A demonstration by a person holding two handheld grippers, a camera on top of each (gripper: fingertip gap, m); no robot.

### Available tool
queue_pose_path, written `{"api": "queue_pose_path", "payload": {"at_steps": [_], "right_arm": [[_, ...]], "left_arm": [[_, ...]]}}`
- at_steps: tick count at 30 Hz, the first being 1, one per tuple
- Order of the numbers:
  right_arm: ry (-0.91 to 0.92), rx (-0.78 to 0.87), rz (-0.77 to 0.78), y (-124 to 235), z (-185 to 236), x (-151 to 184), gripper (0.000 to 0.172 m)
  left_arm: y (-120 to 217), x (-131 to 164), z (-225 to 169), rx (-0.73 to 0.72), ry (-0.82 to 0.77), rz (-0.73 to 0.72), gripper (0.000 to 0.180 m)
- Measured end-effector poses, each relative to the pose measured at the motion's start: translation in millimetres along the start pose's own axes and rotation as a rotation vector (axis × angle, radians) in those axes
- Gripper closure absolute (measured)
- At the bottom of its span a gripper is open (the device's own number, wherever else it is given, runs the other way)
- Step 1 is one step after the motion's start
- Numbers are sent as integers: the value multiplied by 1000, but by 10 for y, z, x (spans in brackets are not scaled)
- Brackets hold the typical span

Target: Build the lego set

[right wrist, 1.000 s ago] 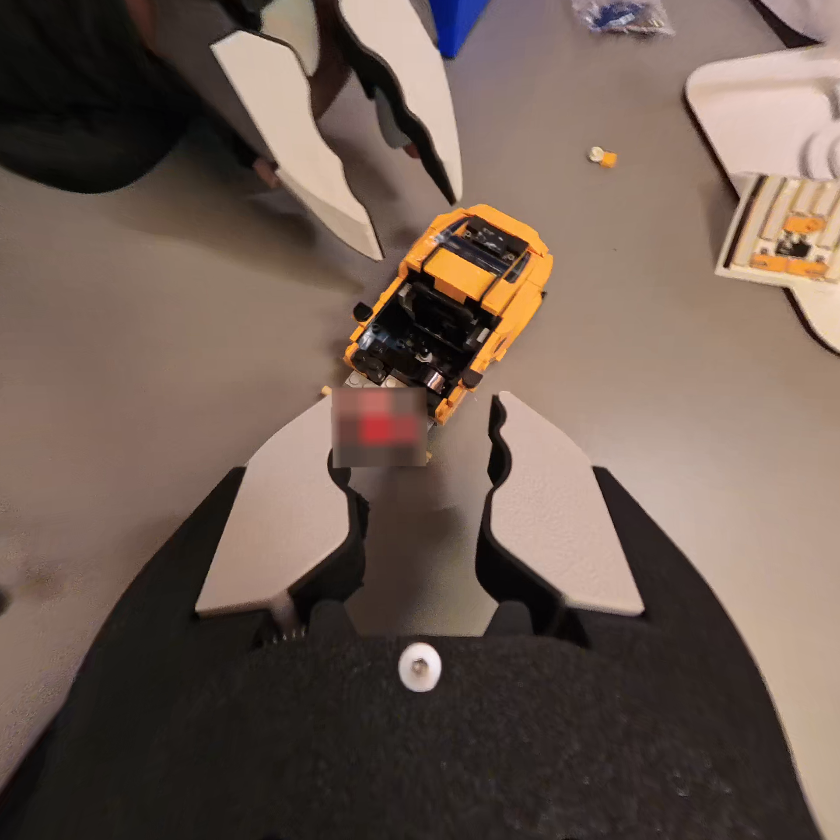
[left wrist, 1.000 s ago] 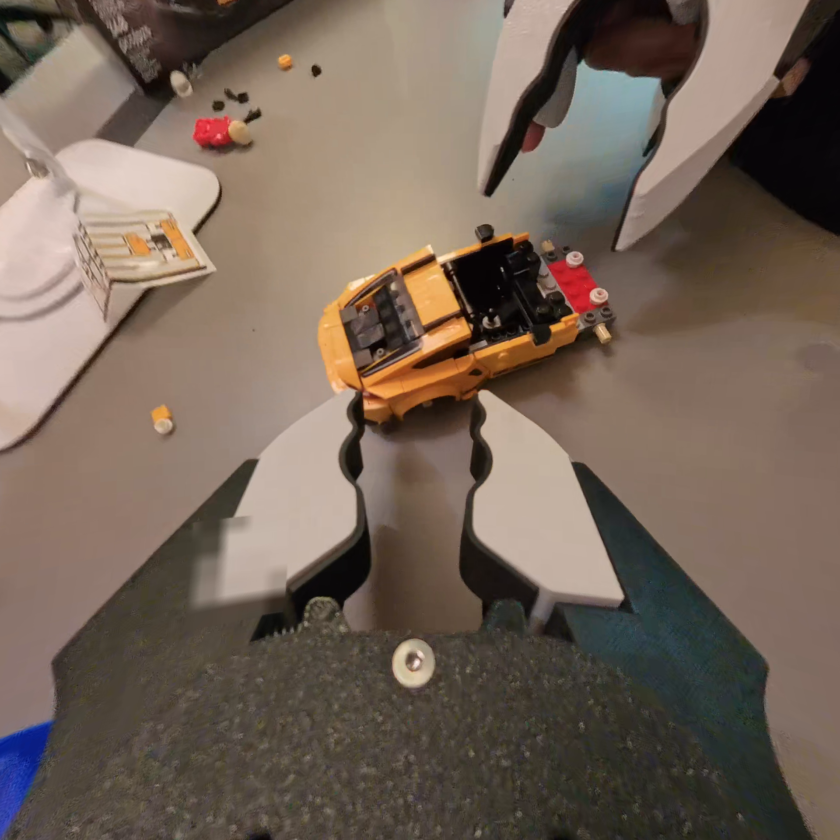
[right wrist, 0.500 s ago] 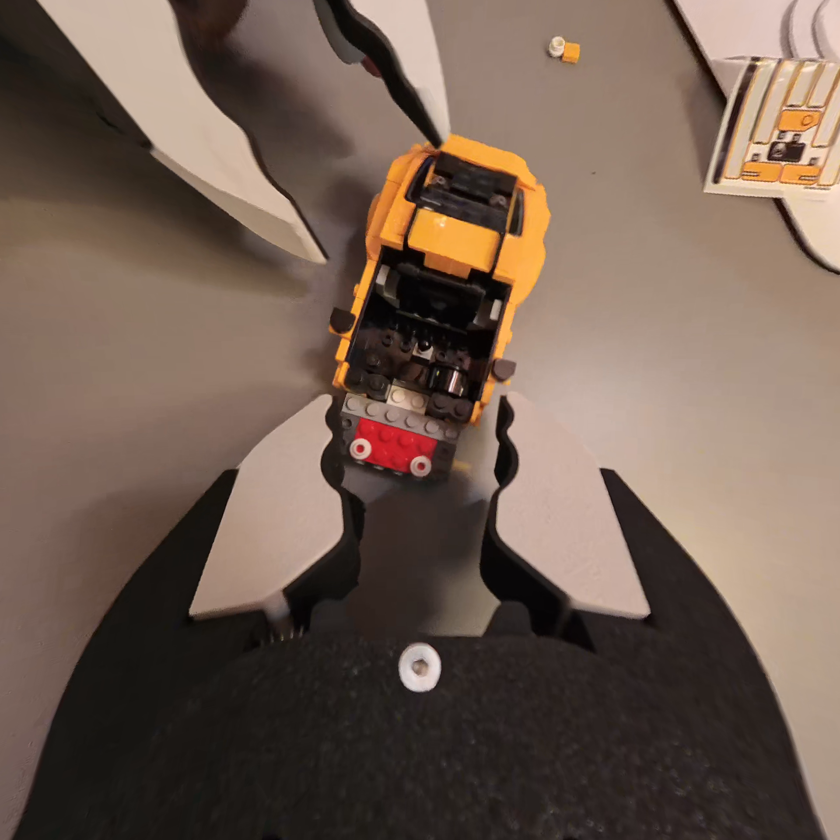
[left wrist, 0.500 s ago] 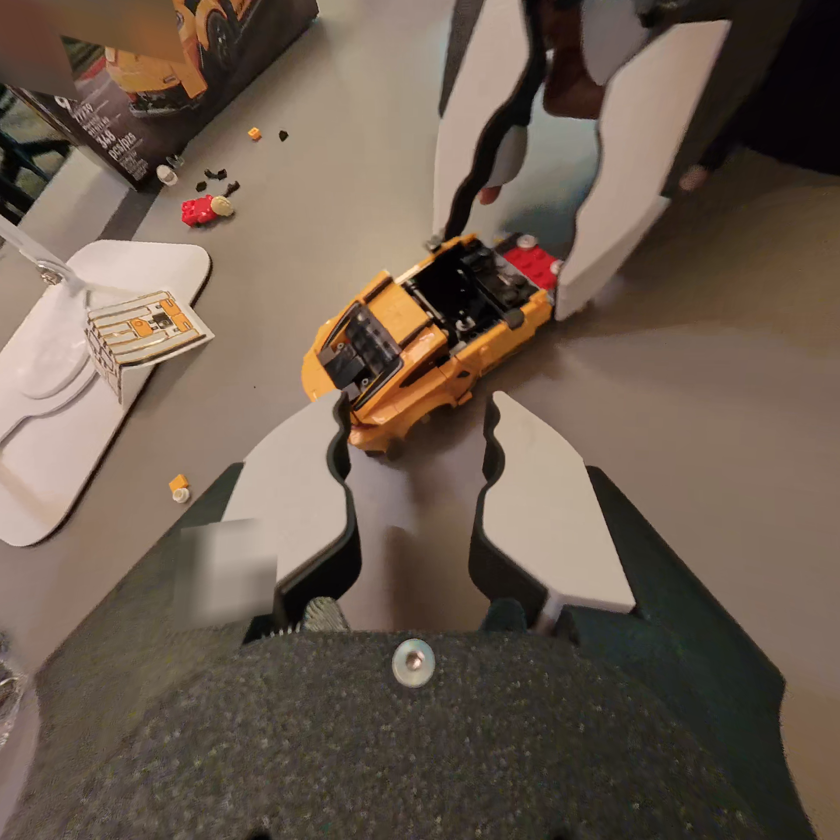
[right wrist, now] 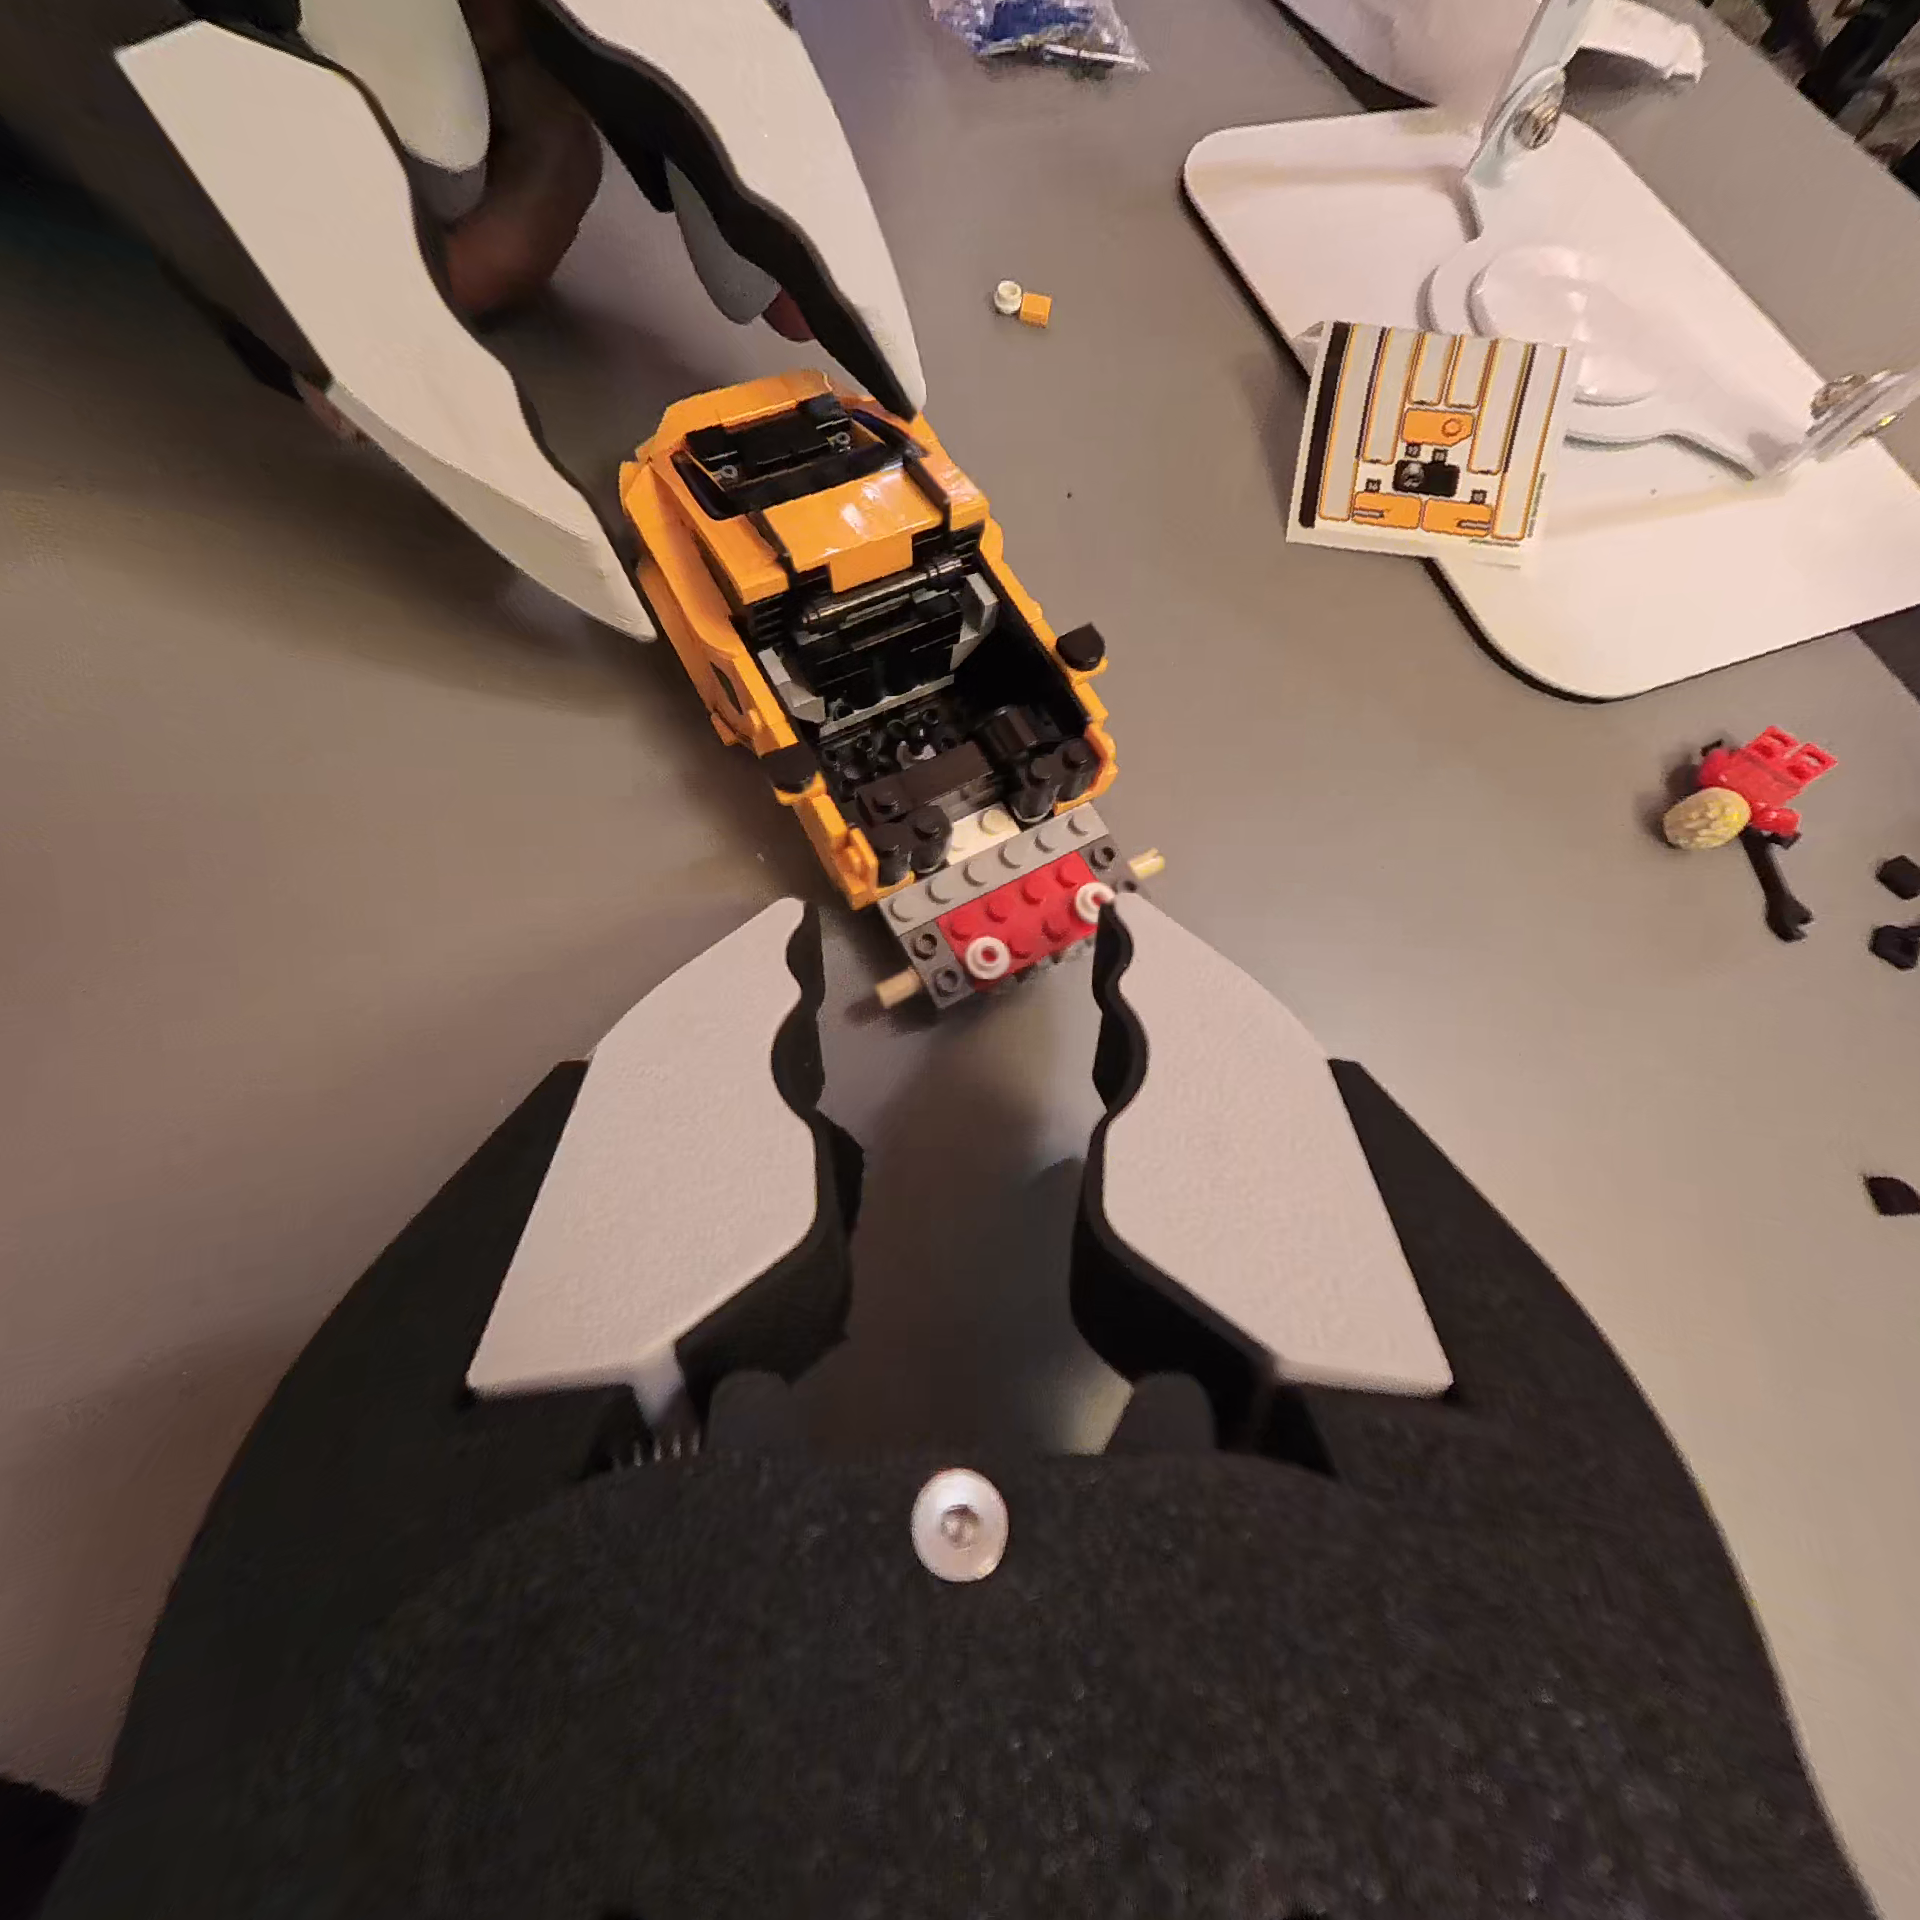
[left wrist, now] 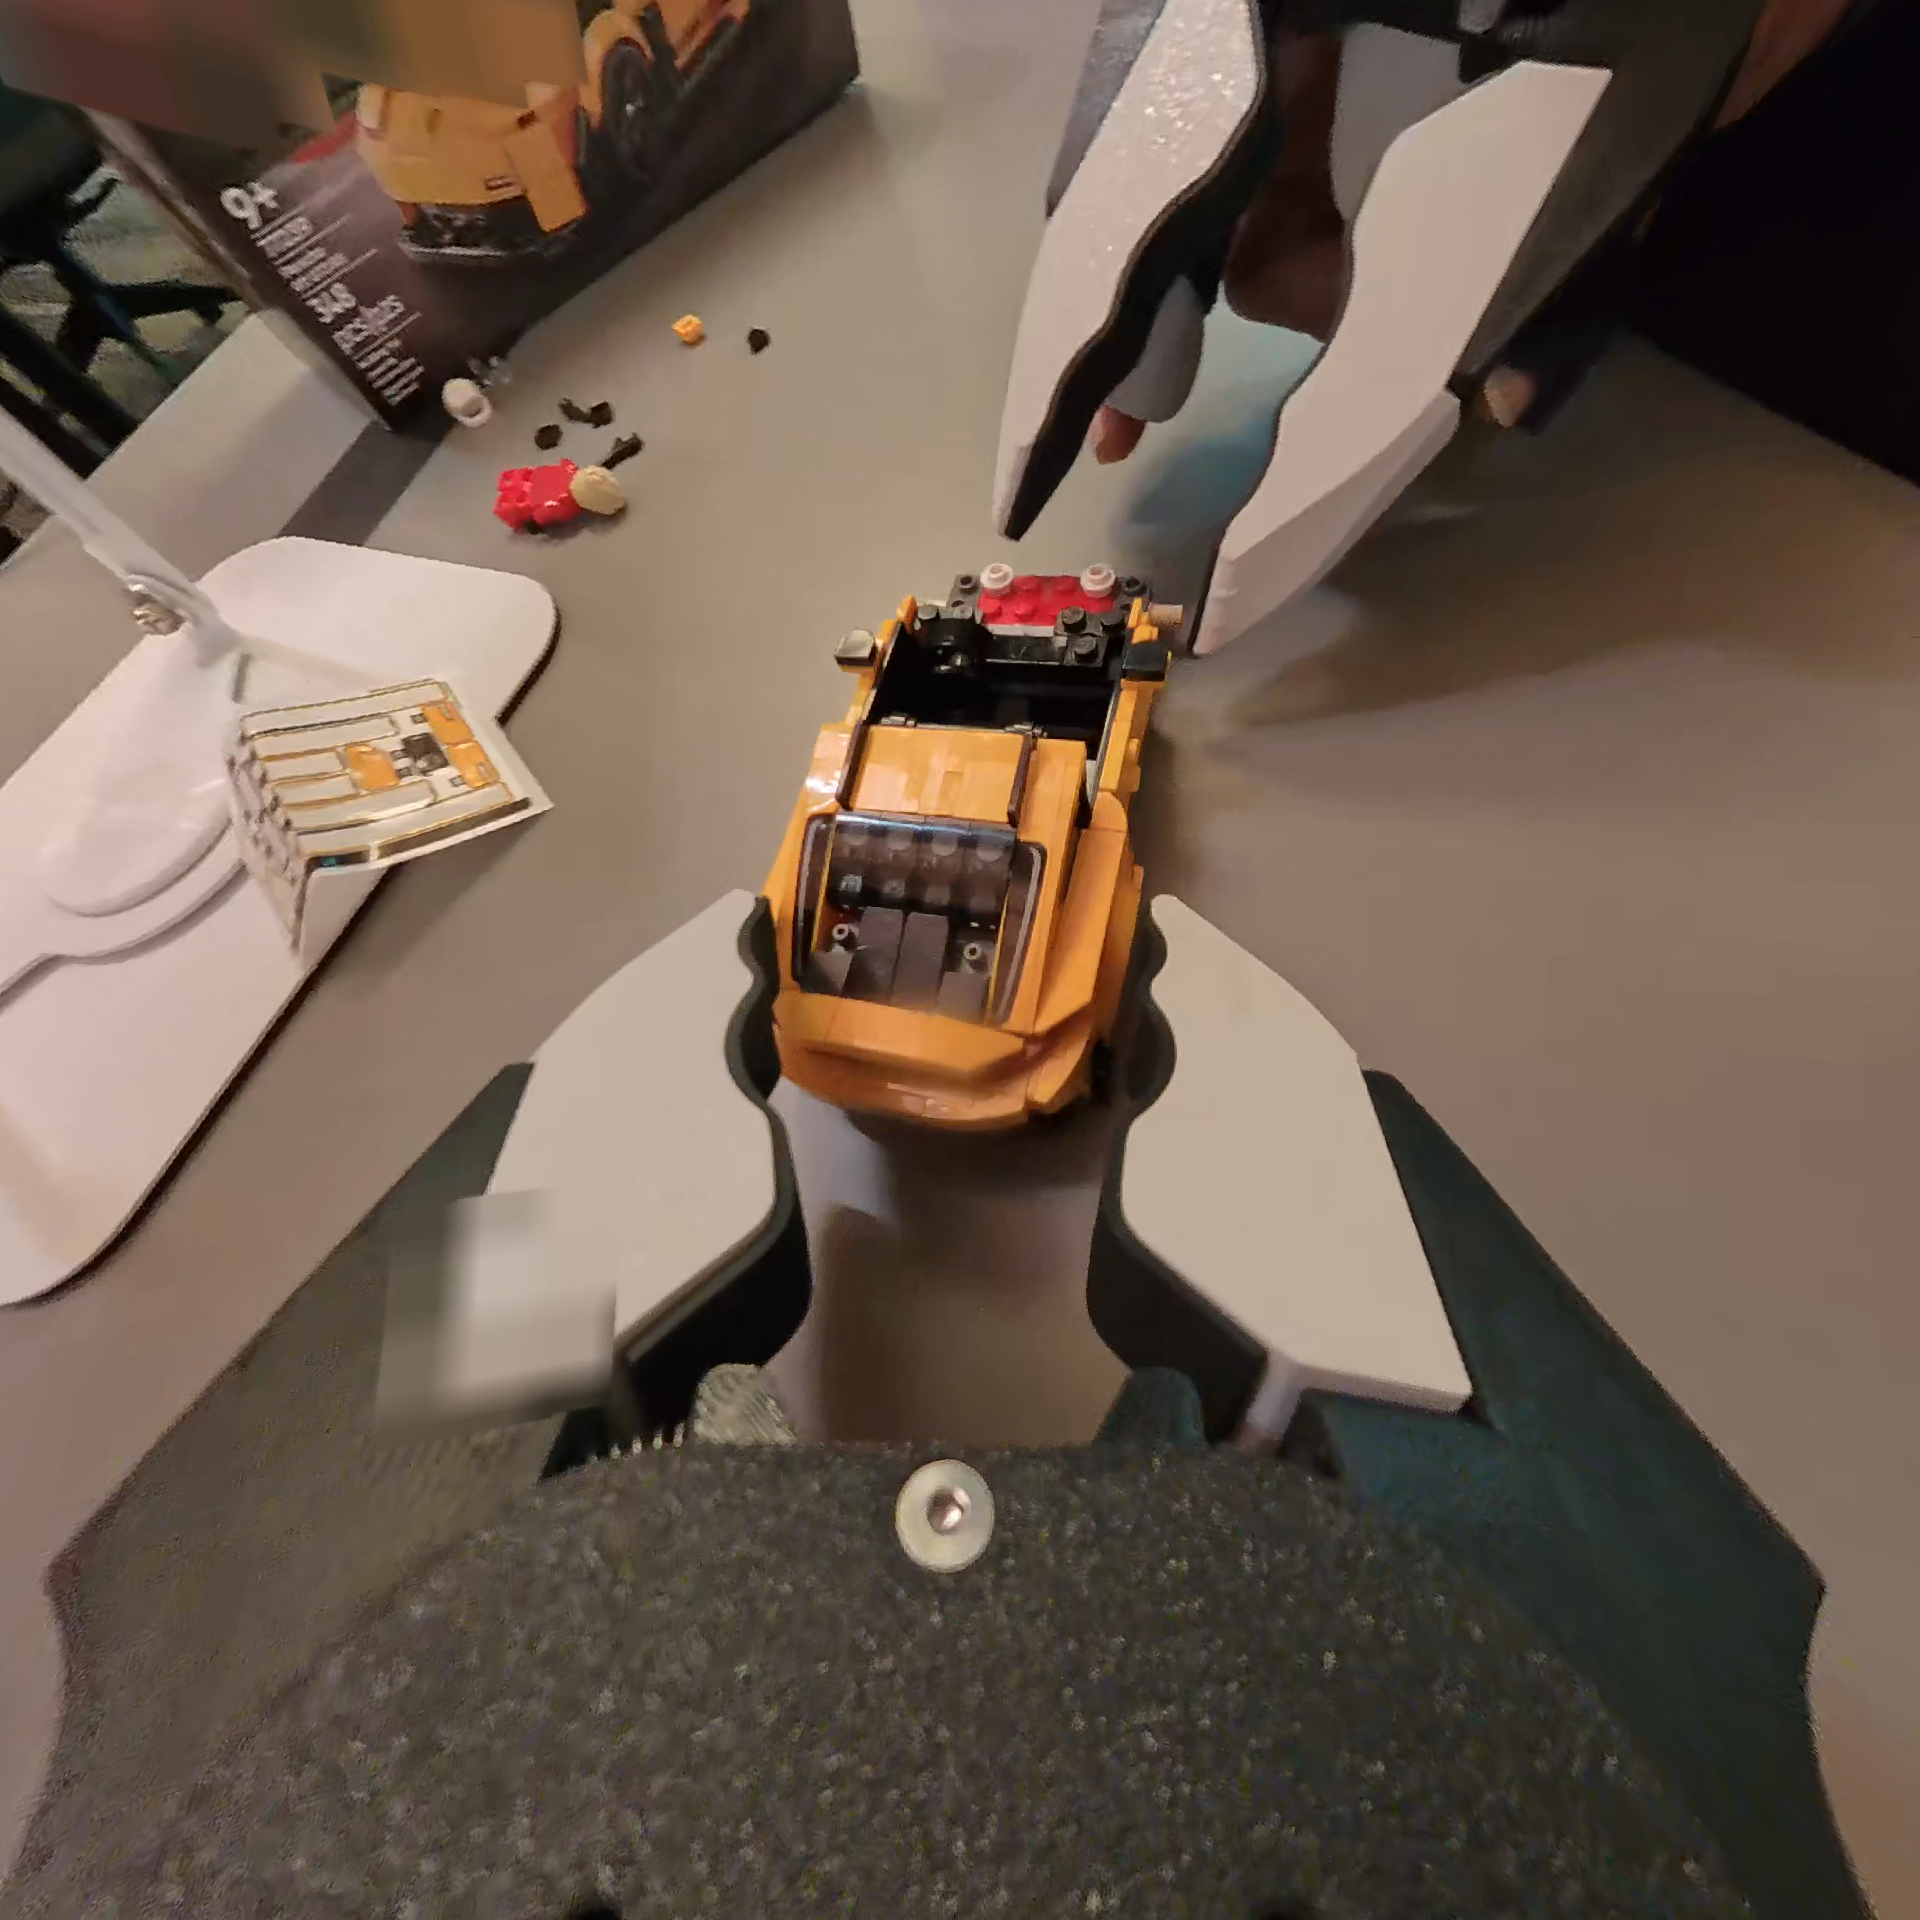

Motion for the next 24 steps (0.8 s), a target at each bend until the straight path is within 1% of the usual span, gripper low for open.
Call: {"api": "queue_pose_path", "payload": {"at_steps": [2,3,4,6,7,8,9,10,11,12,13,15,16,18,20,24], "right_arm": [[-13,-13,-24,0,24,-26,122],[-25,-32,-32,1,53,-35,122],[-33,-41,-35,0,77,-40,122],[-17,-30,-38,6,112,-47,123],[-4,-6,-43,15,114,-58,123],[2,25,-53,31,111,-81,123],[-10,61,-66,53,110,-124,123],[-46,104,-80,77,110,-186,126],[-93,135,-97,97,139,-258,132],[-155,163,-124,105,186,-331,137],[-223,179,-134,92,259,-372,152],[-312,213,-118,13,411,-385,172],[-342,242,-115,-34,446,-378,172],[-401,269,-80,-143,458,-336,172],[-457,308,-61,-212,393,-303,172],[-531,377,4,-272,306,-221,172]], "left_arm": [[29,28,70,-83,-6,3,118],[49,49,126,-133,-24,13,120],[70,70,175,-170,-55,21,118],[113,103,252,-216,-100,29,118],[135,110,286,-235,-91,32,116],[151,117,311,-249,-70,40,118],[168,125,332,-268,-45,52,126],[189,102,326,-272,-19,45,133],[222,32,291,-260,11,4,139],[270,-52,254,-254,51,-42,144],[320,-126,213,-254,101,-79,150],[378,-219,82,-242,218,-139,168],[378,-232,0,-230,254,-147,178],[356,-220,-87,-250,256,-120,180],[334,-180,-74,-283,249,-85,180],[288,-36,-1,-264,352,-39,180]]}}
Point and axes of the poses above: each gripper's, where its closed fingertips meet, y back along the fingers, x out of its underside, z = x × y across the jaws, the point moved 3 cm from there along y, back along the fingers
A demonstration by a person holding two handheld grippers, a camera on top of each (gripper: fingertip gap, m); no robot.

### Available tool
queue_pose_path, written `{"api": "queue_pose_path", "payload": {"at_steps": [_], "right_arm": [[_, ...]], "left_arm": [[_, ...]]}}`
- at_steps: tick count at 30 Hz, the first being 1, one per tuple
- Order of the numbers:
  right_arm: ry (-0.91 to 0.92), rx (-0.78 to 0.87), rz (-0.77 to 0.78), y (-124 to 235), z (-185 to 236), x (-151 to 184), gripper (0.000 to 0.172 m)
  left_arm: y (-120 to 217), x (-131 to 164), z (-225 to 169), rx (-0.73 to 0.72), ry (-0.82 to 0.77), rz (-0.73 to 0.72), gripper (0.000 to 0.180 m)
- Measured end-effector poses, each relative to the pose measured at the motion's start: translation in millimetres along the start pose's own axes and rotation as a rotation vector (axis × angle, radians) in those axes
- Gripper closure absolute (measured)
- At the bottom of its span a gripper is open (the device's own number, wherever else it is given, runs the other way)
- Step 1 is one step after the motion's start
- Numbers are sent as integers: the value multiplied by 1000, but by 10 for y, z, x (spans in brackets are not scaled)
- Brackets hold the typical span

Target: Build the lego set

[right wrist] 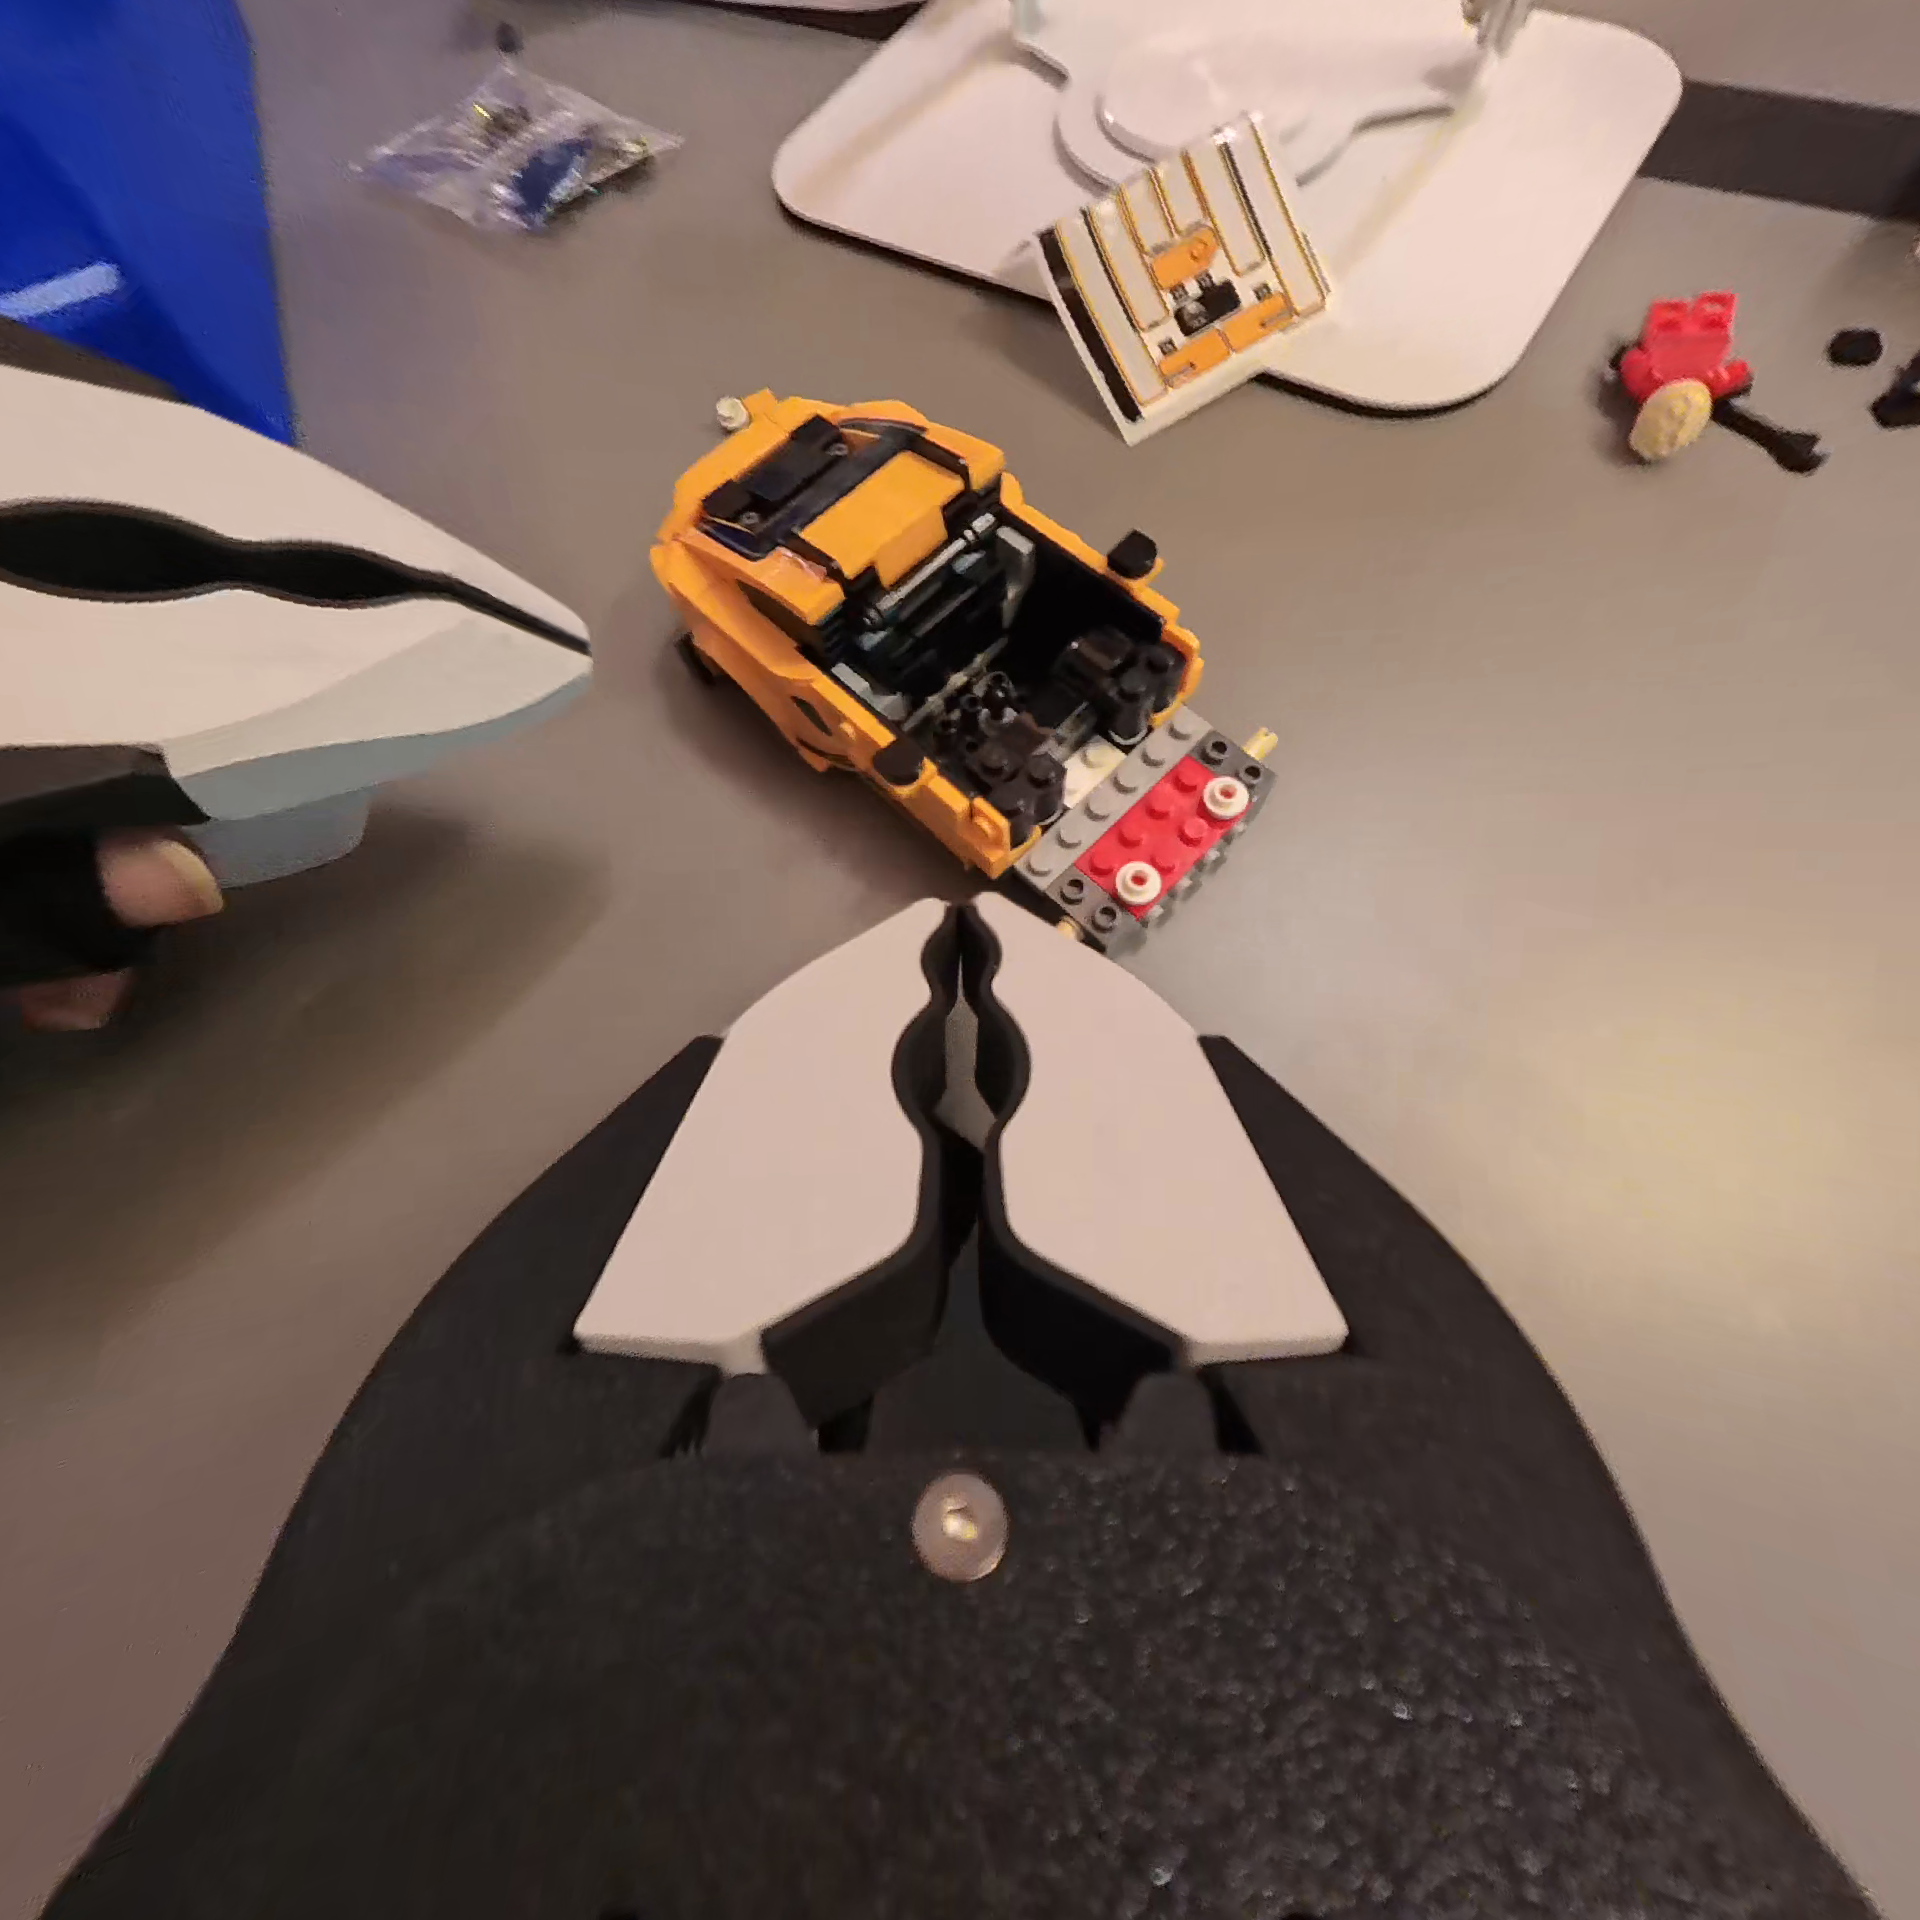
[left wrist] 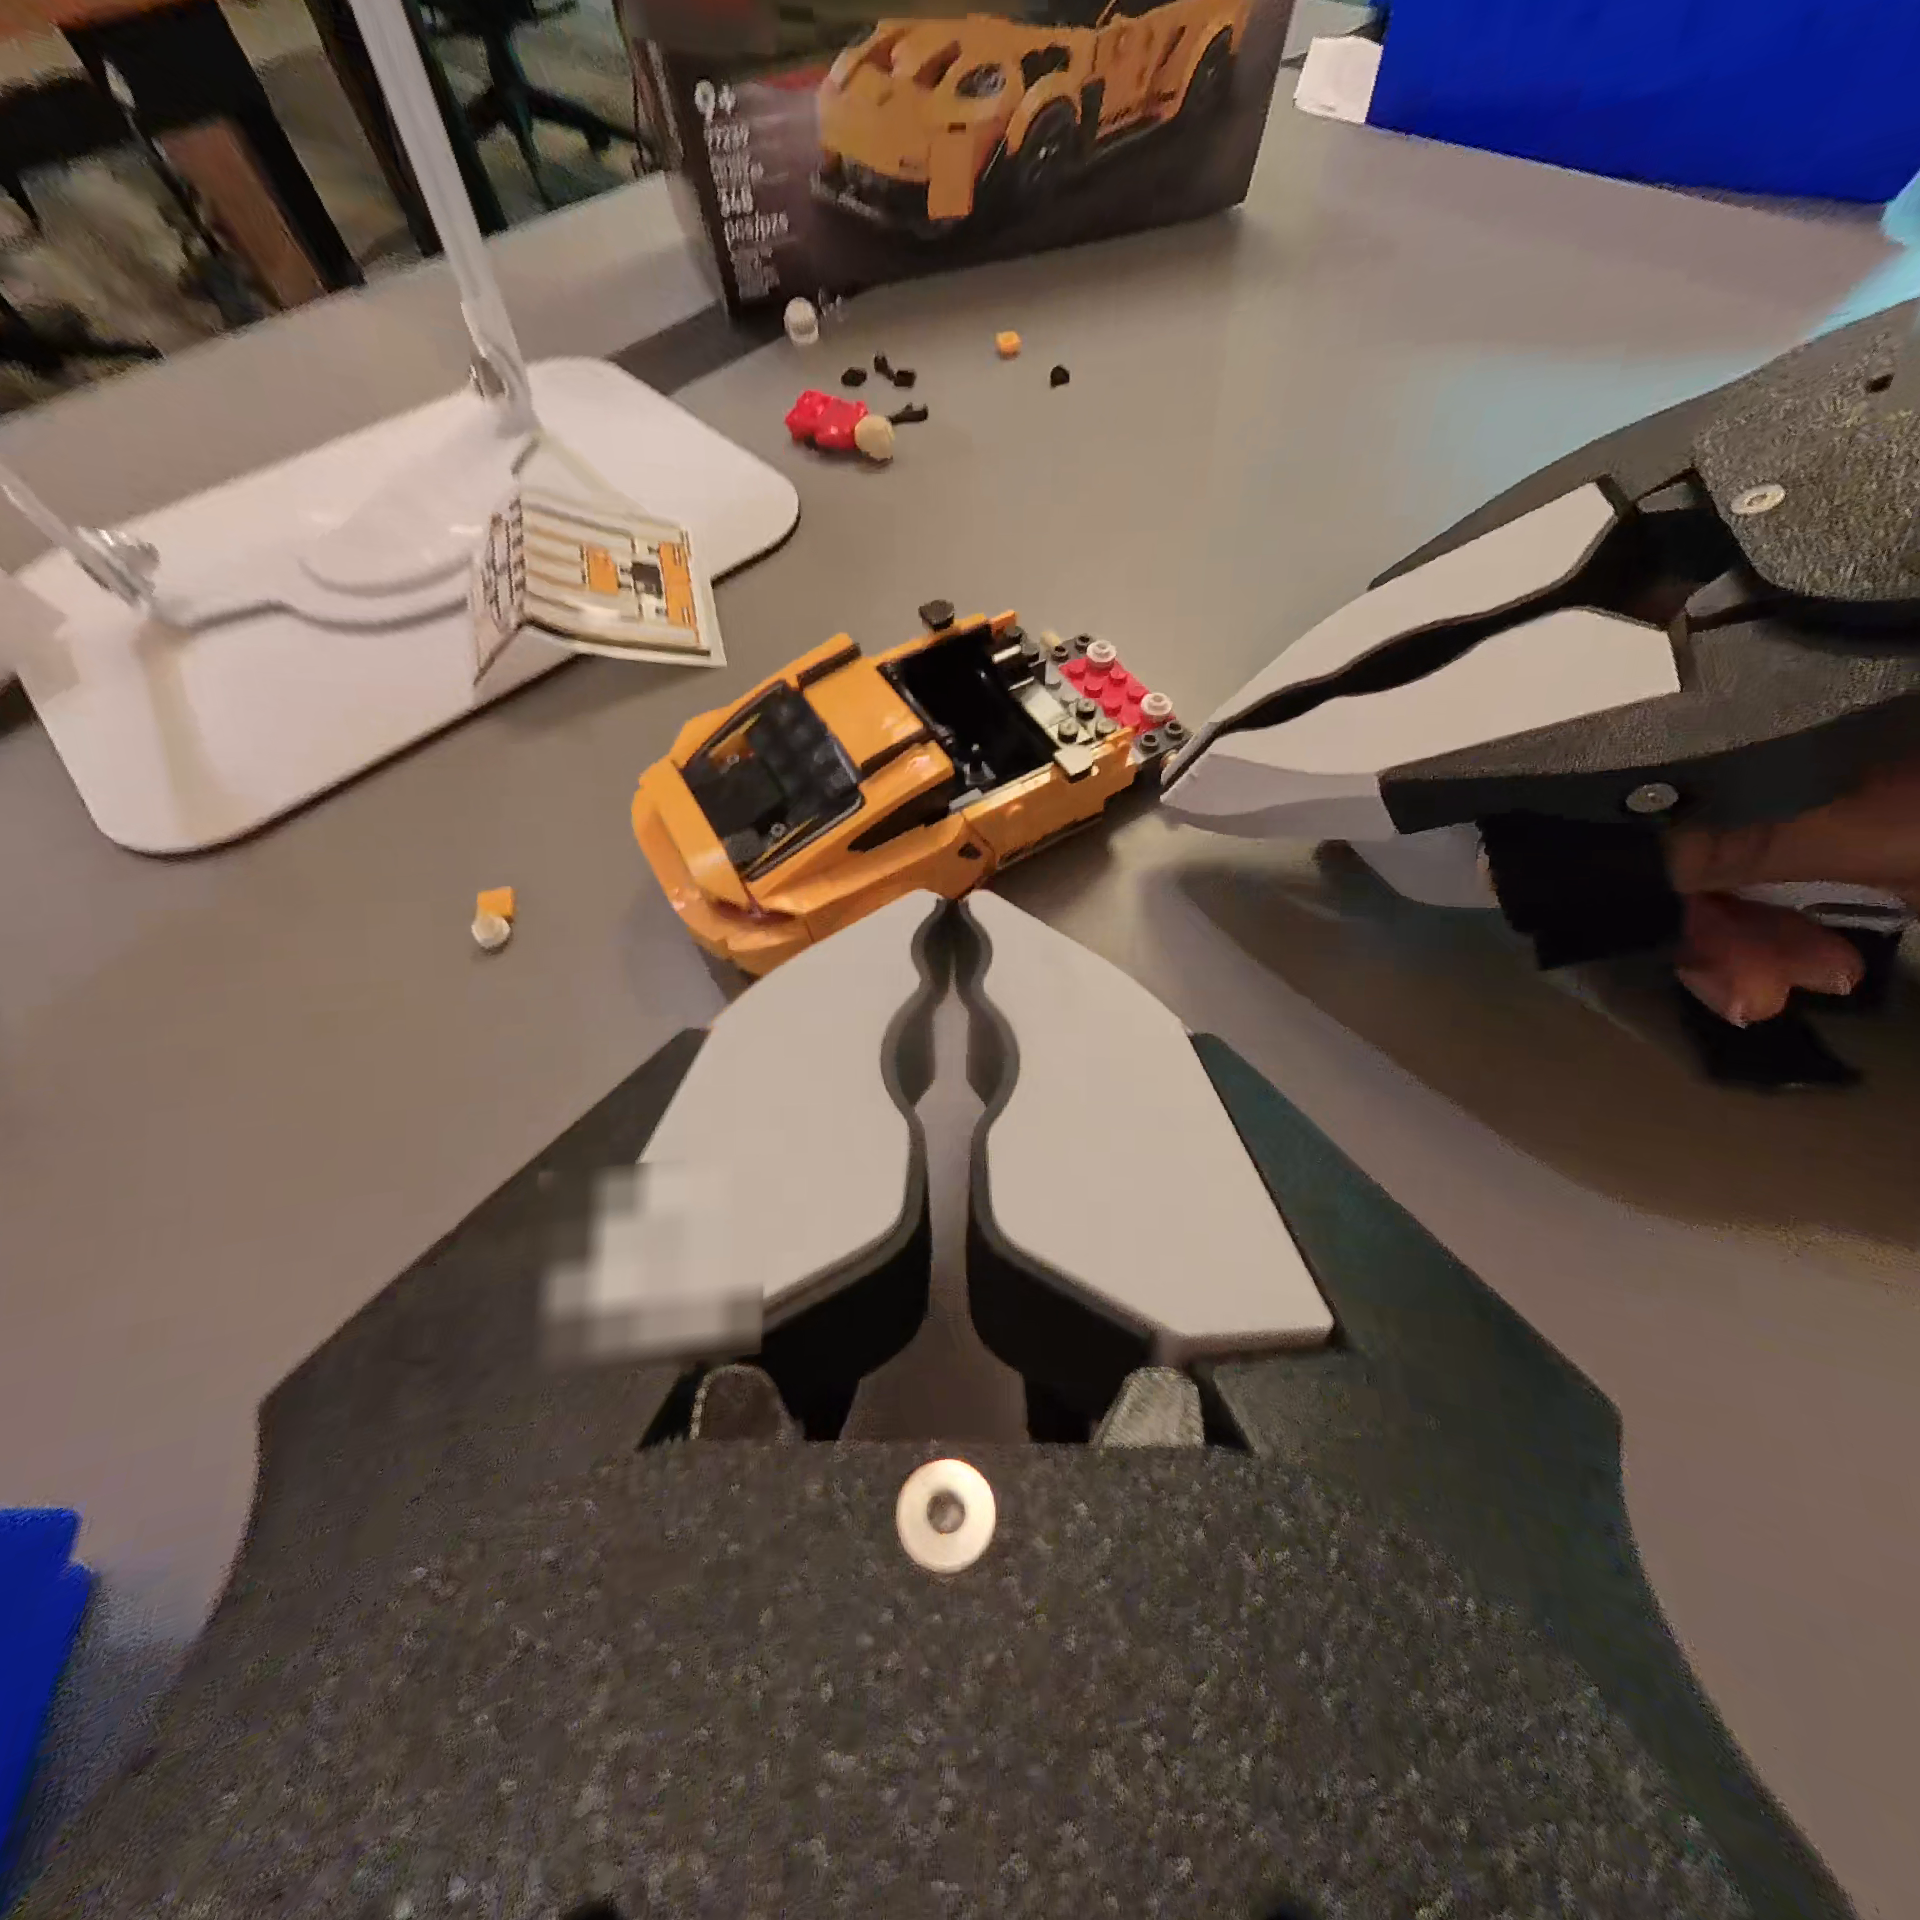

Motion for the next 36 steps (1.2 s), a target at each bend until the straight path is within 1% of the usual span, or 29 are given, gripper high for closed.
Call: {"api": "queue_pose_path", "payload": {"at_steps": [4,10,12,13,14,17,18,19,22,23,25,27,30,31,32,33,36], "right_arm": [[24,48,16,-26,-2,6,172],[55,56,21,-35,15,11,172],[59,49,22,-36,23,11,172],[60,44,22,-37,29,11,172],[61,39,22,-37,32,11,172],[58,27,18,-36,39,8,172],[57,24,17,-35,40,8,172],[59,22,17,-34,44,8,172],[63,11,18,-37,55,7,172],[62,4,18,-37,58,5,172],[54,-11,15,-34,63,4,172],[54,-23,12,-29,74,4,172],[53,-42,10,-22,93,7,172],[52,-47,10,-21,96,8,172],[49,-51,9,-18,99,9,172],[46,-52,8,-14,98,8,172],[38,-49,5,-7,92,9,172]], "left_arm": [[-15,38,53,23,72,10,180],[-19,49,62,16,49,15,180],[-27,57,81,12,45,18,176],[-29,50,98,8,33,12,170],[-34,32,115,6,4,-1,159],[-100,52,212,-2,-148,27,127],[-141,81,263,-2,-190,51,120],[-178,102,316,5,-217,67,118],[-287,112,378,114,-229,92,93],[-325,106,385,149,-240,100,87],[-407,89,390,203,-292,108,81],[-500,117,371,269,-314,166,73],[-586,114,345,350,-349,203,74],[-591,101,353,362,-361,205,82],[-582,84,375,362,-369,206,98],[-565,84,365,381,-362,212,99],[-535,92,365,370,-331,230,99]]}}
Point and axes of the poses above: each gripper's, where its closed fingertips meet, y back along the fingers, x out of its underside, z = x × y across the jaws, the point moved 3 cm from there along y, back along the fingers
